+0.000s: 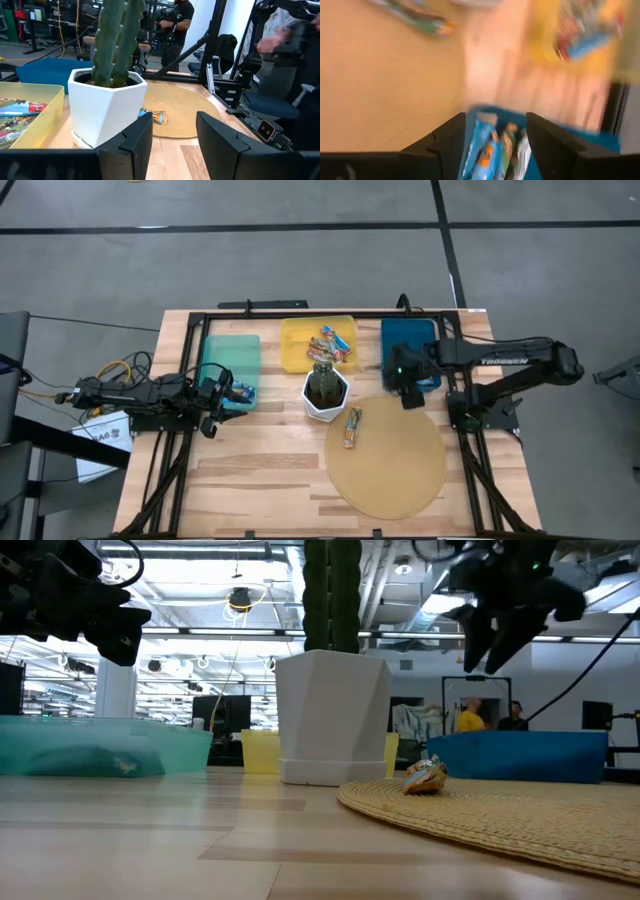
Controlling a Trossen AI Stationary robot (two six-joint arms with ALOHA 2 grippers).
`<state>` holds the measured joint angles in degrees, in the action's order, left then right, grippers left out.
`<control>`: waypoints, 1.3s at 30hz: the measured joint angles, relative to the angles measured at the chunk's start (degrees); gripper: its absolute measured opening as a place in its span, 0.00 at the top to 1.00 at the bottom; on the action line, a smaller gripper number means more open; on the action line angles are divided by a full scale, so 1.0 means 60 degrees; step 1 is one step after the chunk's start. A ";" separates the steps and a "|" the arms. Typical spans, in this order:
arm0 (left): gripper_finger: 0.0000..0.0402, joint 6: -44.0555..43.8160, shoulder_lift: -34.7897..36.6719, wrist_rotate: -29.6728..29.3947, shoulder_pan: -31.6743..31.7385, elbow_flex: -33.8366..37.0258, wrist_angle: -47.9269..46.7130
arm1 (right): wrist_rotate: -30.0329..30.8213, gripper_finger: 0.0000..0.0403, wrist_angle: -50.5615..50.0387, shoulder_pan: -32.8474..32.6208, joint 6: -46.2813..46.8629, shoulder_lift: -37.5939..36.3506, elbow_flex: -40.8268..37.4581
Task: Pick and place Granola Bars by type
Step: Put the orange granola bar into the blue bin
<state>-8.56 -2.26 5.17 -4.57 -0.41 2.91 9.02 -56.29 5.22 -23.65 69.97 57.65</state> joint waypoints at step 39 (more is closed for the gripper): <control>0.64 0.0001 0.0003 -0.0001 0.0001 -0.0002 -0.0003 | 0.0239 0.55 0.5334 -0.3724 -0.4652 0.4824 0.0013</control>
<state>-8.56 -2.24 5.16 -4.56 -0.42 2.90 10.45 -24.29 -17.12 -51.57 98.92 57.72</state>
